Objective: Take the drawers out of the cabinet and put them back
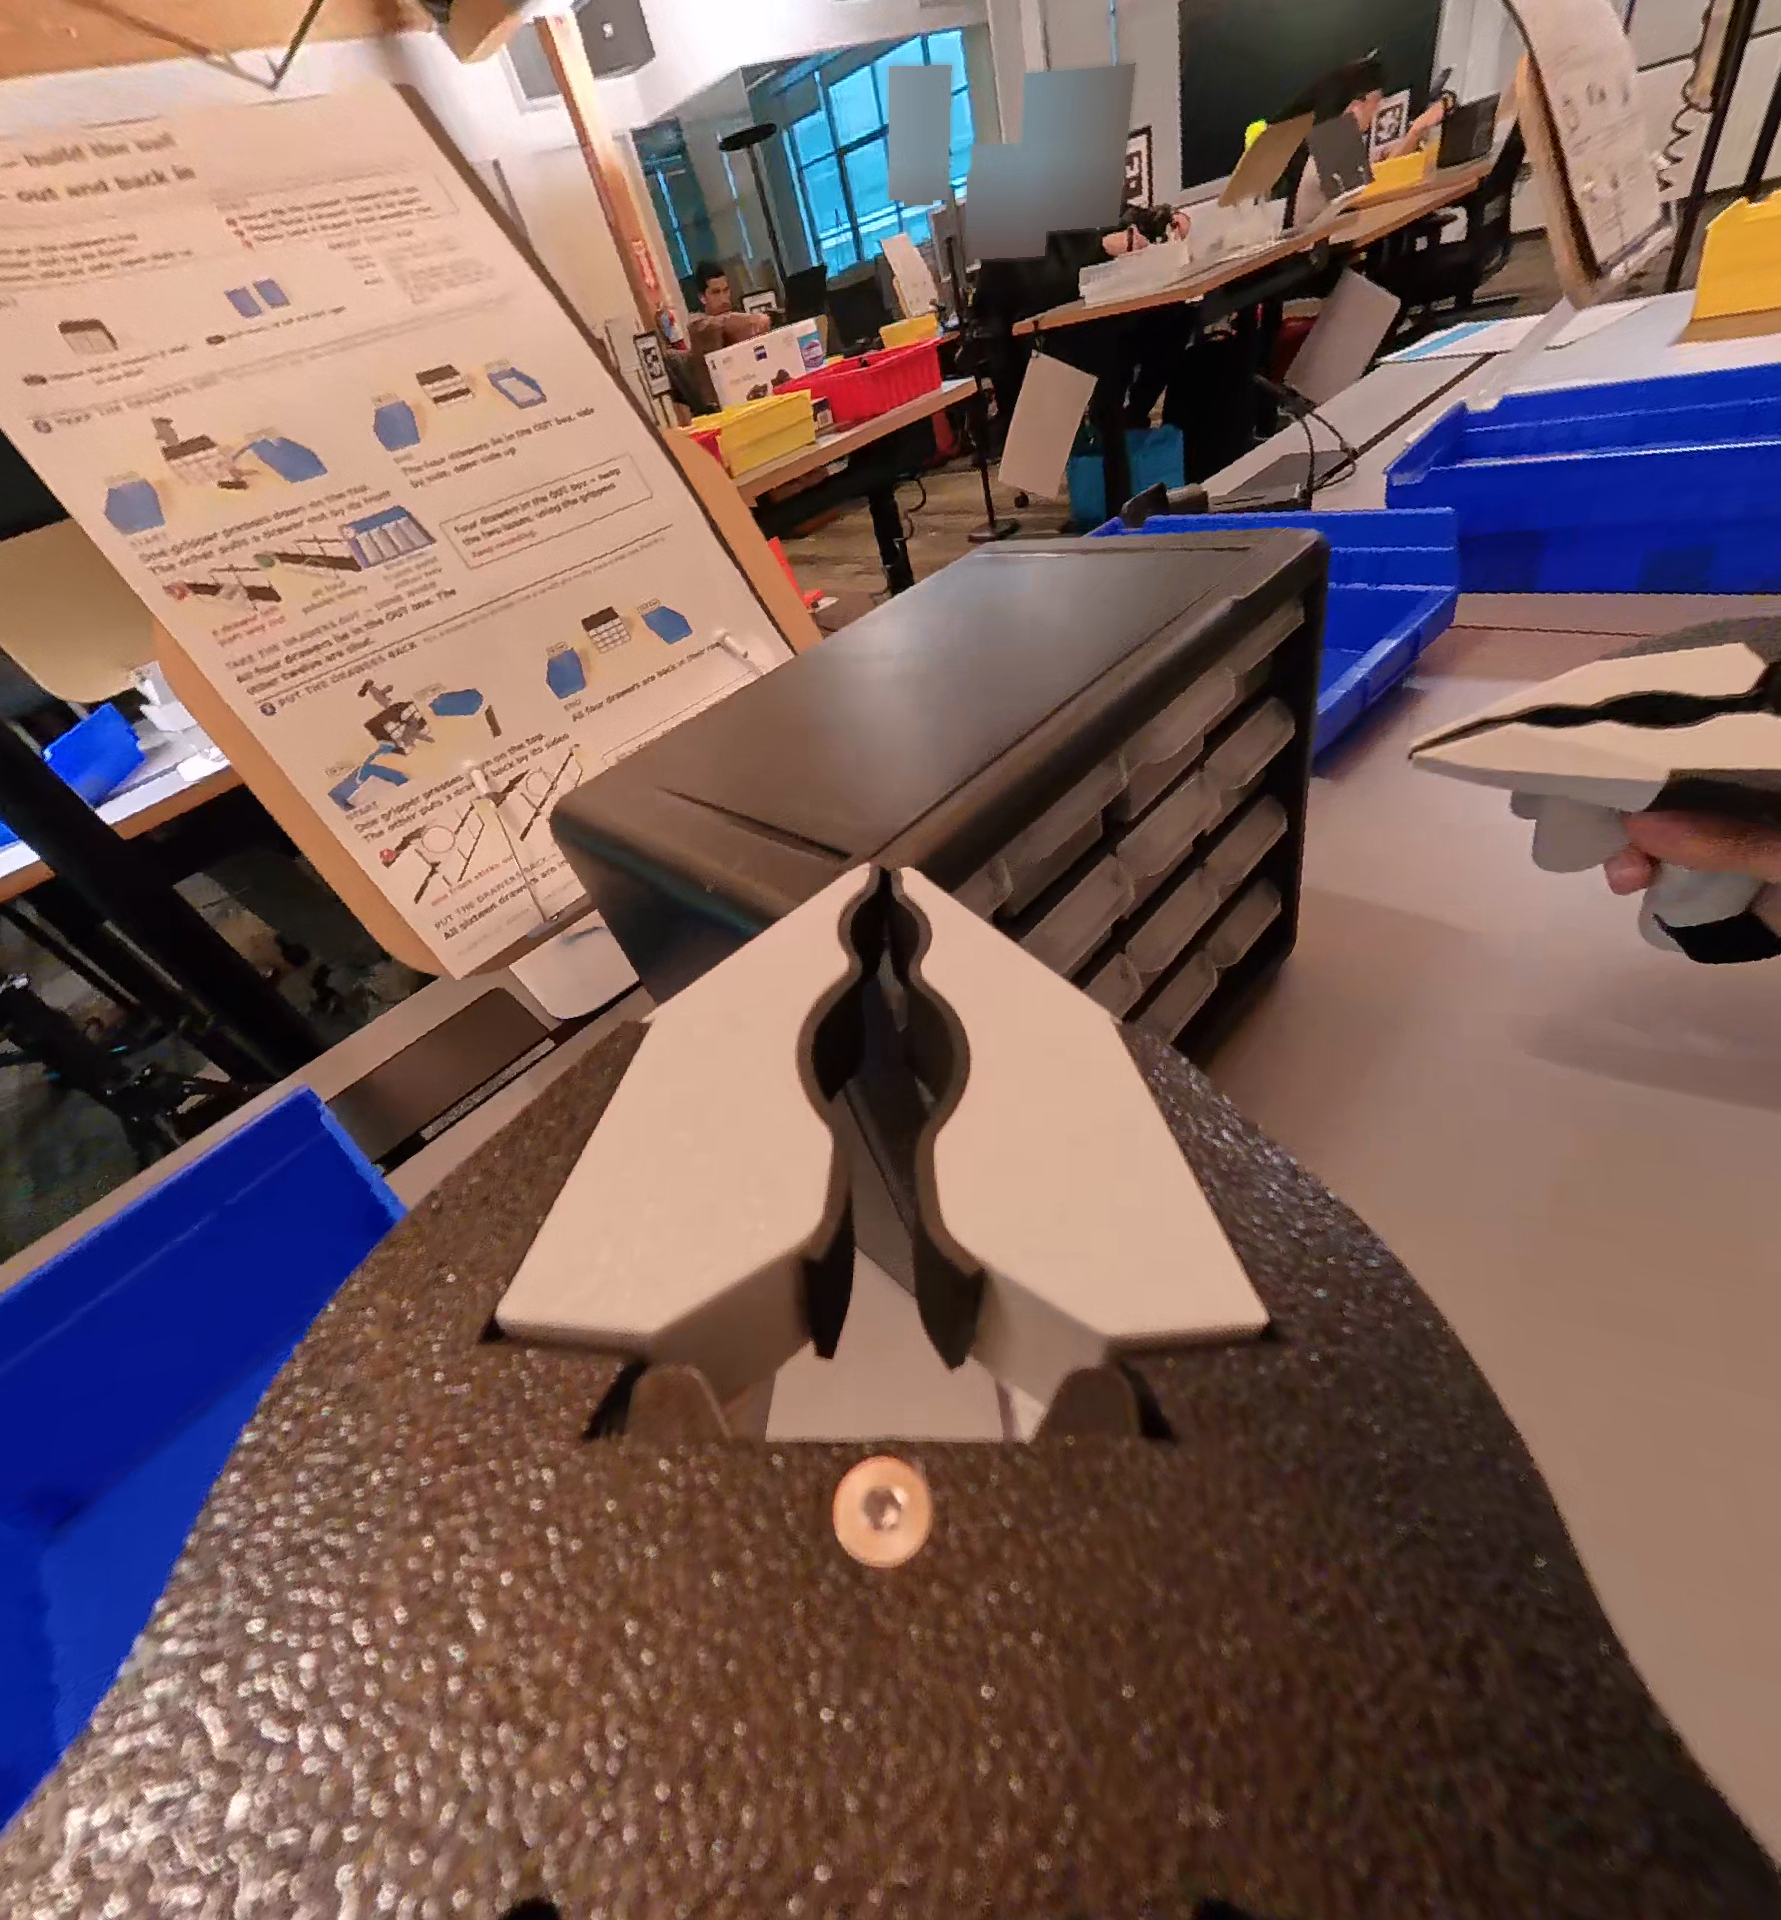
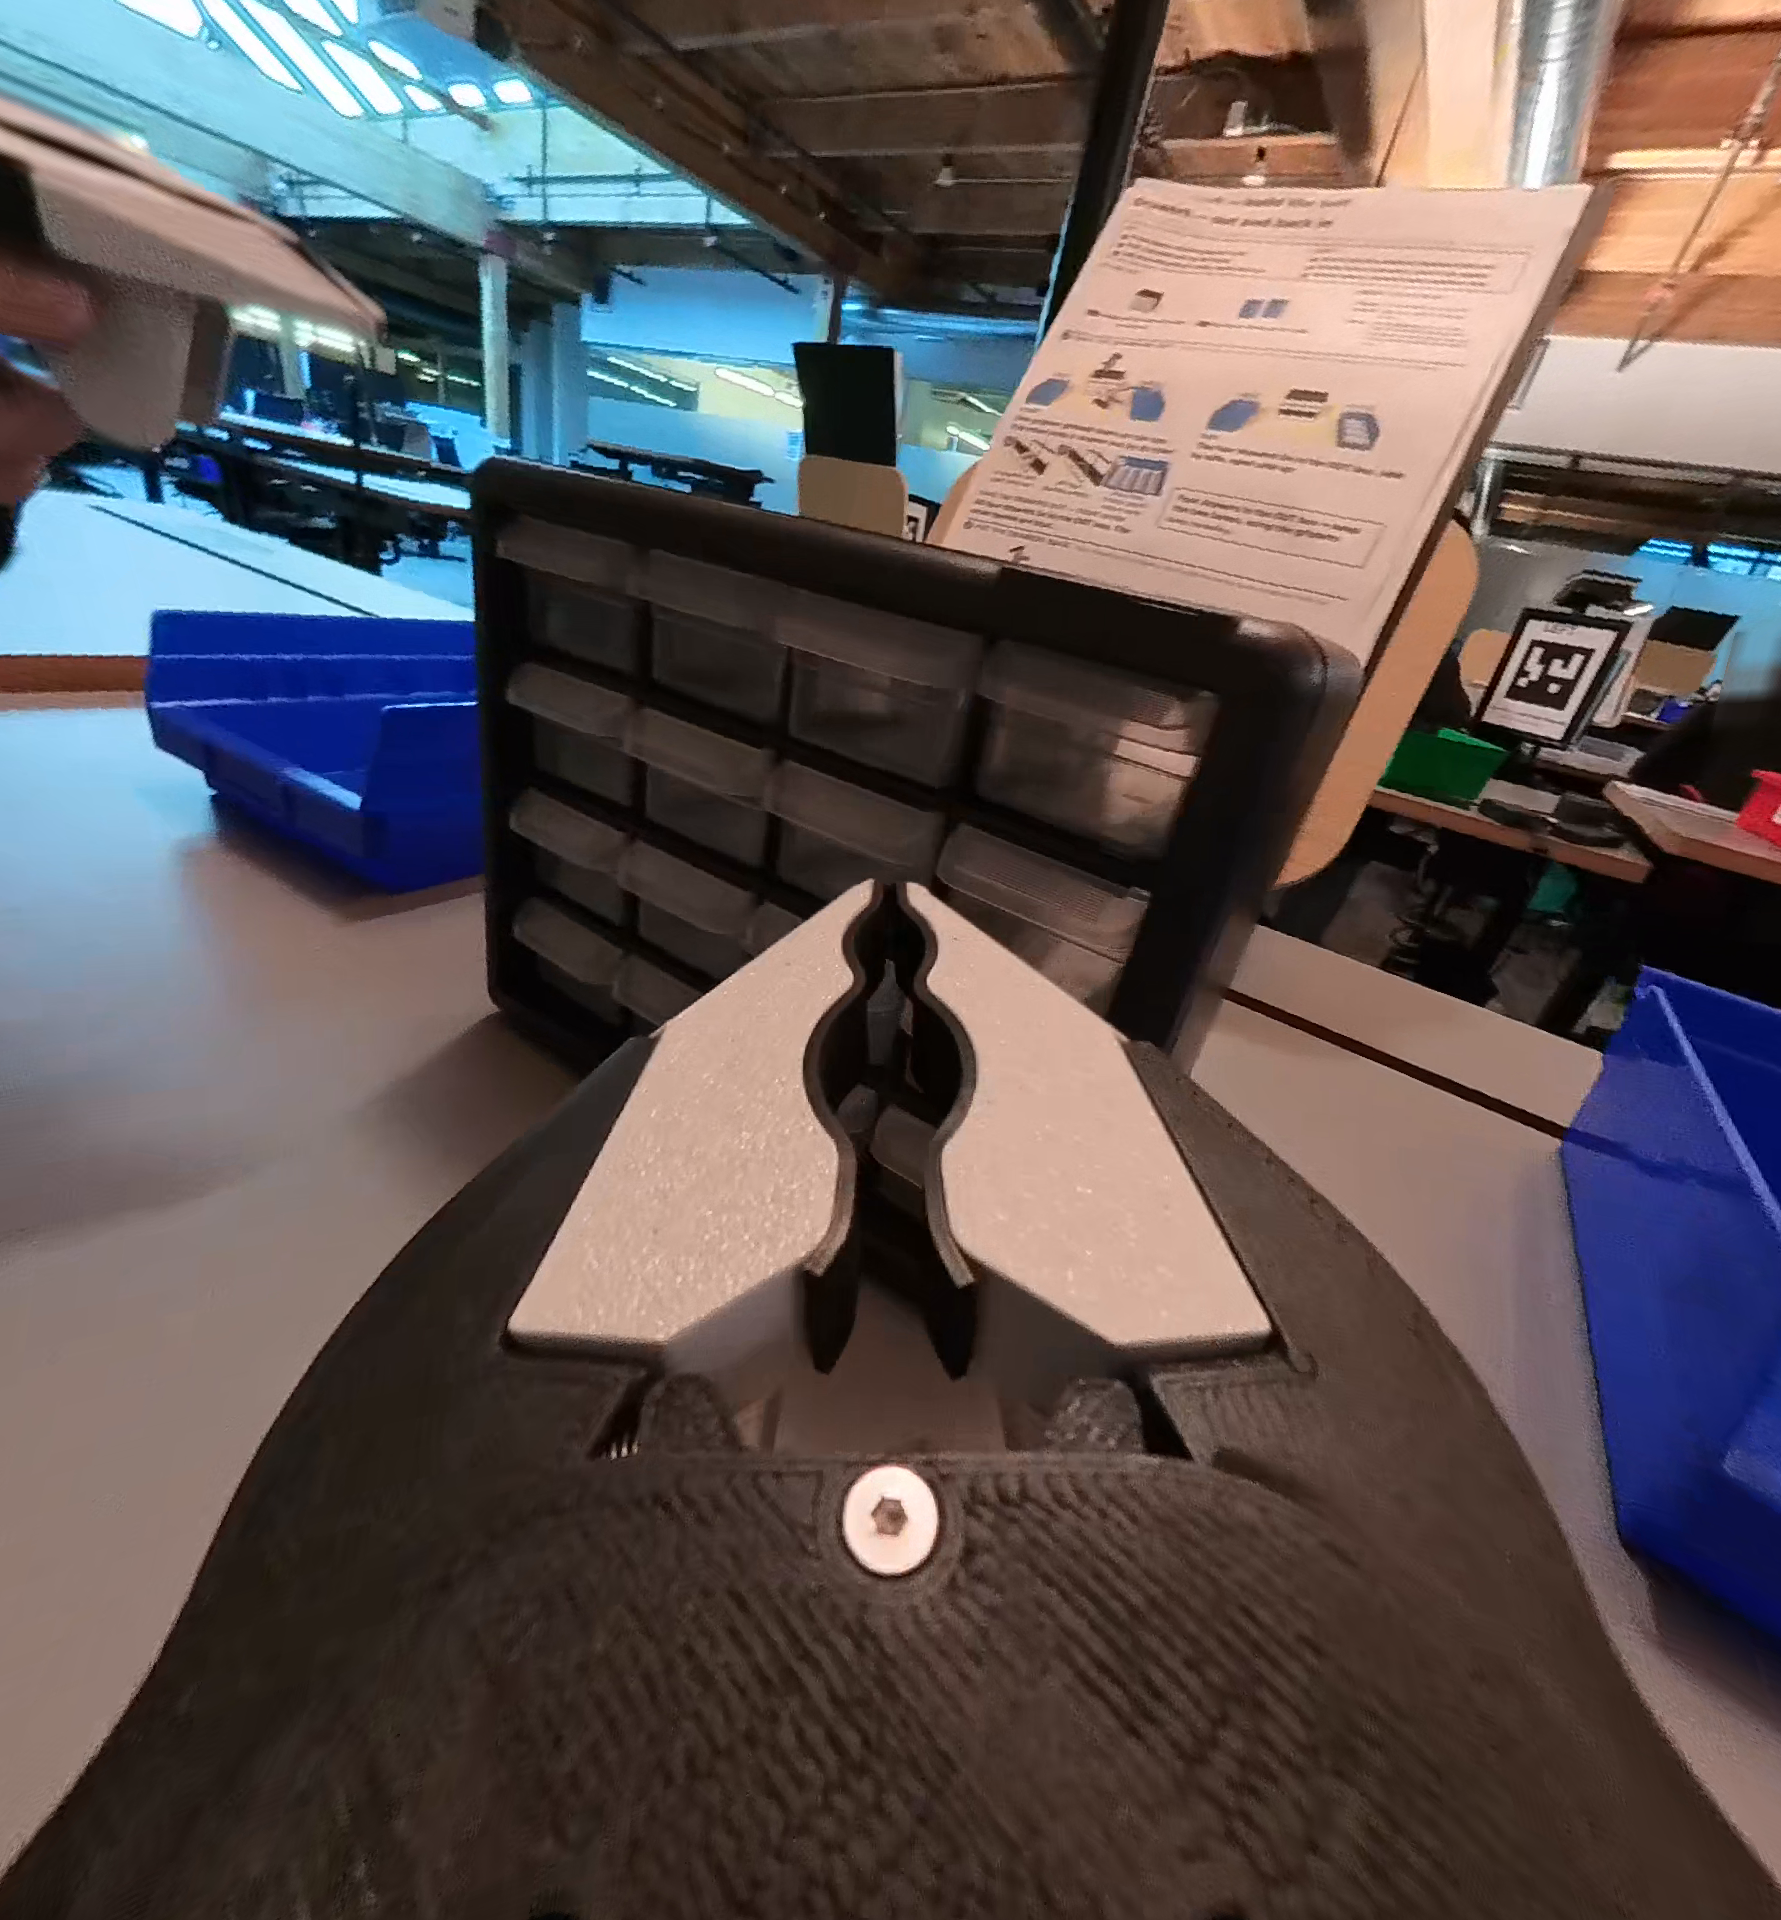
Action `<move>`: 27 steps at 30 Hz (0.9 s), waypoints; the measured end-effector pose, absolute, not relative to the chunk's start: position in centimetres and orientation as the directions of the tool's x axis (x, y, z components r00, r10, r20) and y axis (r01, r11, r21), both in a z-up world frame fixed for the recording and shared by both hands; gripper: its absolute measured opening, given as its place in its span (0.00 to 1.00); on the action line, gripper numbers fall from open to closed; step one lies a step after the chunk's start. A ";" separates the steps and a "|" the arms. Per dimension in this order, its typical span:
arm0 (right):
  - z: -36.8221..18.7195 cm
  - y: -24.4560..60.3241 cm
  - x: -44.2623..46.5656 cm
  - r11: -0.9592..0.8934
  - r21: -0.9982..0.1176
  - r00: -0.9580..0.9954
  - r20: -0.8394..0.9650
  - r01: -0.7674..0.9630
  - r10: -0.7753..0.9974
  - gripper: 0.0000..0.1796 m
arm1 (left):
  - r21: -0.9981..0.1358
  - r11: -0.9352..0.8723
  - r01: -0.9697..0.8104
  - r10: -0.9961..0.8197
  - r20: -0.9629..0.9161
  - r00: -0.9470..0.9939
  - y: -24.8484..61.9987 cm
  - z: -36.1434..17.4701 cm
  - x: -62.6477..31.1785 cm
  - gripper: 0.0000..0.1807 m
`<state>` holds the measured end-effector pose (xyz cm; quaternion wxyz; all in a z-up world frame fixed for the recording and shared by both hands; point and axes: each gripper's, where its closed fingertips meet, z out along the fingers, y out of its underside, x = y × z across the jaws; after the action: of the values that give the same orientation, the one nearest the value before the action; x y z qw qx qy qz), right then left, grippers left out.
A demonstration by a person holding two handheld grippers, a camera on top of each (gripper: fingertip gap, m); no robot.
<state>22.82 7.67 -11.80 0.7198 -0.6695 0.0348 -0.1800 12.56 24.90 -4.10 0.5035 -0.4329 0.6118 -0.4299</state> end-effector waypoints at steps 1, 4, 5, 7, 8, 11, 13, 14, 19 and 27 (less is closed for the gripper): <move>-11.8 7.7 22.6 0.035 -0.976 0.935 0.196 0.215 -0.297 0.00 | -0.961 0.259 -0.100 -0.960 -0.245 -0.132 24.7 -3.8 12.7 0.00; -11.9 7.5 22.7 0.010 -0.976 0.931 0.205 0.218 -0.303 0.00 | -0.949 0.275 -0.154 -0.952 -0.246 -0.184 24.7 -3.3 13.4 0.00; -12.0 7.4 22.8 -0.005 -0.977 0.928 0.204 0.213 -0.312 0.00 | -0.941 0.287 -0.182 -0.947 -0.250 -0.200 24.9 -3.2 13.8 0.00; -11.9 7.4 22.4 -0.006 -0.975 0.931 0.213 0.221 -0.296 0.01 | -0.917 0.317 -0.243 -0.933 -0.254 -0.256 25.2 -3.0 14.5 0.00; -11.9 7.5 22.0 -0.004 -0.974 0.933 0.219 0.227 -0.285 0.02 | -0.903 0.328 -0.277 -0.925 -0.246 -0.291 25.4 -3.0 14.9 0.00; -12.5 8.0 20.1 -0.009 -0.975 0.953 0.219 0.222 -0.208 0.08 | -0.840 0.358 -0.407 -0.890 -0.176 -0.421 25.6 -3.0 16.0 0.00; -13.6 8.4 19.0 -0.046 -0.978 0.964 0.209 0.205 -0.165 0.14 | -0.776 0.403 -0.485 -0.869 -0.159 -0.468 26.3 -2.9 16.9 0.00; -14.3 8.7 18.5 -0.071 -0.978 0.967 0.206 0.198 -0.148 0.16 | -0.737 0.434 -0.519 -0.860 -0.167 -0.482 26.8 -2.8 17.5 0.00; -17.0 10.3 16.5 -0.136 -0.983 0.983 0.140 0.124 -0.116 0.28 | -0.479 0.599 -0.642 -0.784 -0.189 -0.591 28.1 -2.3 20.8 0.00; -16.8 14.4 16.1 0.034 -0.965 0.951 -0.262 -0.260 -0.165 0.43 | -0.094 0.682 -0.726 -0.731 -0.132 -0.670 30.1 -4.6 26.2 0.00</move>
<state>16.13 14.42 -16.84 0.7026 -0.6941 0.1531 0.0339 26.25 30.15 -4.65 0.0797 -0.3986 0.9135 -0.0166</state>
